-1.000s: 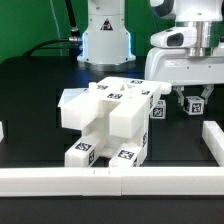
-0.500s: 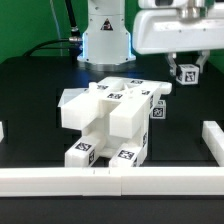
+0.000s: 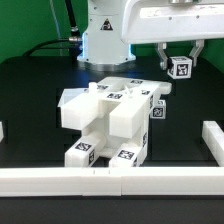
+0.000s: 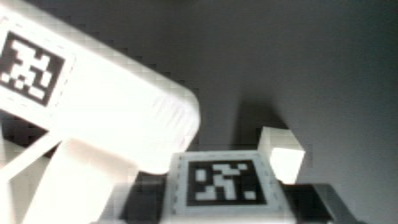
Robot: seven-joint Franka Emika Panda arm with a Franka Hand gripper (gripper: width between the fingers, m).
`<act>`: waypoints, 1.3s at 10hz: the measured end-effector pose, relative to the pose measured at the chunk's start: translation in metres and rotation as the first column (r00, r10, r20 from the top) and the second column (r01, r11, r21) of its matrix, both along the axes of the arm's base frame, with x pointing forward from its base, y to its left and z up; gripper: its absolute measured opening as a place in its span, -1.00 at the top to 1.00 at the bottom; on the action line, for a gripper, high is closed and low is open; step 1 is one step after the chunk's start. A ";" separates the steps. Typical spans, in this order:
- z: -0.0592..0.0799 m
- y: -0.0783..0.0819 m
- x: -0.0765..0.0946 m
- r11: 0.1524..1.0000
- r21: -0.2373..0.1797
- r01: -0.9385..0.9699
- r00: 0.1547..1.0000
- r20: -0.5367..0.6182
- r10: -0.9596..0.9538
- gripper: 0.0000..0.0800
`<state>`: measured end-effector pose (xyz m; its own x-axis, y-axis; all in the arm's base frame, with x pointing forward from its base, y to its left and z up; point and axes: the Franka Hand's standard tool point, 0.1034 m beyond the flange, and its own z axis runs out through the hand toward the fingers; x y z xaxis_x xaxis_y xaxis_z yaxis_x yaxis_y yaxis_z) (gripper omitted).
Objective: Assemble chair
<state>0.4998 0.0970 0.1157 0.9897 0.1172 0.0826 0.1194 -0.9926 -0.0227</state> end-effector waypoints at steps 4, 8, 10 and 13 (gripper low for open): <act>0.017 -0.045 0.034 0.997 0.027 -0.077 0.997 0.021 0.077 0.28; 0.016 -0.062 0.046 0.993 0.018 -0.114 0.993 0.023 0.114 0.28; 0.015 -0.064 0.046 0.994 0.018 -0.112 0.994 0.021 0.112 0.28; 0.018 -0.085 0.077 0.990 0.005 -0.144 0.989 0.031 0.144 0.28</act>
Offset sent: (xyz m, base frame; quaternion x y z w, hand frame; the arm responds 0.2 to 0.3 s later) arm 0.0561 -0.0466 0.0221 0.0680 0.0085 -0.0477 0.9965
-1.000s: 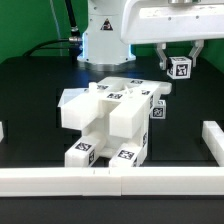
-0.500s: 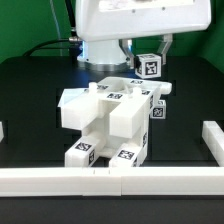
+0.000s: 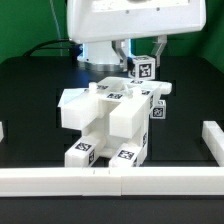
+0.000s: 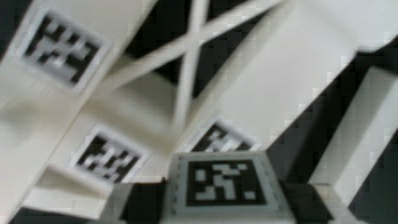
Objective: Assemble chair
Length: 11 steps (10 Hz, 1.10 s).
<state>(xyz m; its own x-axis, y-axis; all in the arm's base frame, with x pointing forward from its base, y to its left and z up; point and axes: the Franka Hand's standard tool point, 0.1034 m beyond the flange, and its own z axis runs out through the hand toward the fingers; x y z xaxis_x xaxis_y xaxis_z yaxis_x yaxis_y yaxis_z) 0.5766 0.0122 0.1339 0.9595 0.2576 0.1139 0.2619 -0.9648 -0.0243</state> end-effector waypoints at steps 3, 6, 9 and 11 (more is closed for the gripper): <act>-0.001 -0.010 0.014 1.000 -0.004 0.010 1.000 0.003 -0.010 0.28; -0.008 -0.002 0.012 1.000 -0.003 0.014 1.000 -0.007 -0.014 0.28; -0.015 0.000 0.011 1.000 -0.005 0.008 1.000 -0.014 -0.008 0.28; -0.015 0.000 0.013 1.000 -0.007 0.005 1.000 -0.008 -0.005 0.28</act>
Offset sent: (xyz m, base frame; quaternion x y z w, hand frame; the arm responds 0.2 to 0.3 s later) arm 0.0065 0.0056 -0.0050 0.0105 0.0008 0.0079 0.9999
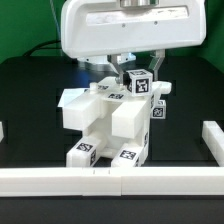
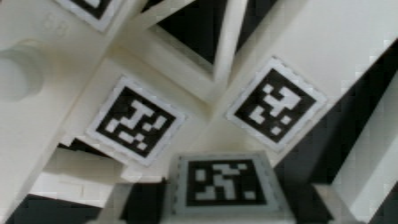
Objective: Assemble chair
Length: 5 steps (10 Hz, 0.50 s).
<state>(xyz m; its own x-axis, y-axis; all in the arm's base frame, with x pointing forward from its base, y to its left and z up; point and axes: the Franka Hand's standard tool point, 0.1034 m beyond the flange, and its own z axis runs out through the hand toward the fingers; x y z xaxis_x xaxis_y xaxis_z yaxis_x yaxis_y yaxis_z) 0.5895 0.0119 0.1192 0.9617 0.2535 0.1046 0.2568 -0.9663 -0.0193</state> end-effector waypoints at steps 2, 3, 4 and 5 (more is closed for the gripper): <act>-0.004 0.000 -0.001 1.000 -0.003 -0.009 1.000 -0.001 0.009 0.28; -0.004 -0.001 0.000 1.000 -0.005 -0.018 1.000 0.000 0.018 0.28; -0.004 -0.001 0.000 1.000 -0.004 -0.015 1.000 0.000 0.015 0.28; -0.004 -0.001 0.000 1.000 -0.004 -0.015 1.000 -0.001 0.015 0.28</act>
Offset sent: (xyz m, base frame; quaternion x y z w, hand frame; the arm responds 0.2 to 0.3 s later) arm 0.0000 0.0000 0.0000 0.0000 0.0000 0.0000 1.0000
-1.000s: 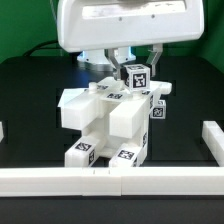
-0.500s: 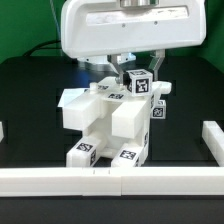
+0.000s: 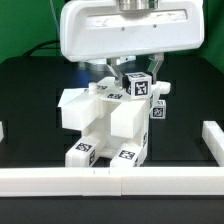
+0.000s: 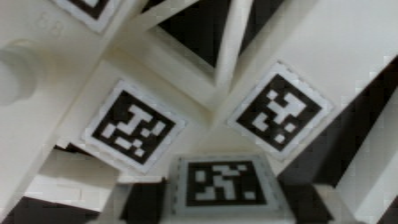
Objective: Assemble chair
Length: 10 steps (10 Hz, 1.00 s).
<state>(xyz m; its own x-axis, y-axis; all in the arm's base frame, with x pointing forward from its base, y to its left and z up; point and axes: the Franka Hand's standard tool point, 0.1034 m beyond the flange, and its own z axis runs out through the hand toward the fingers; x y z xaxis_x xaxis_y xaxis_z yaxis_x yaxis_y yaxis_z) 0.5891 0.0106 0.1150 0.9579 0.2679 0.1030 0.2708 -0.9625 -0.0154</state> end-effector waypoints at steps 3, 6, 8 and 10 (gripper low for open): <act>0.000 0.000 0.000 1.000 0.000 0.000 1.000 0.000 0.000 0.28; 0.000 0.000 0.000 1.000 0.003 0.029 1.000 -0.001 -0.029 0.28; 0.000 0.001 0.000 0.989 0.015 0.146 0.989 -0.008 -0.146 0.28; 0.000 0.001 0.000 0.964 0.025 0.263 0.965 -0.015 -0.263 0.28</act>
Offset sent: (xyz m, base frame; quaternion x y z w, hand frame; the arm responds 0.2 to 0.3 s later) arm 0.0000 0.0000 0.0000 0.0000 0.0000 0.0000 1.0000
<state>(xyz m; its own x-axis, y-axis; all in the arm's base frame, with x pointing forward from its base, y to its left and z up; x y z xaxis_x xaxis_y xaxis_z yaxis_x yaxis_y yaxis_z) 0.5890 0.0119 0.1149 0.9955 0.0034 0.0951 0.0076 -0.9990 -0.0437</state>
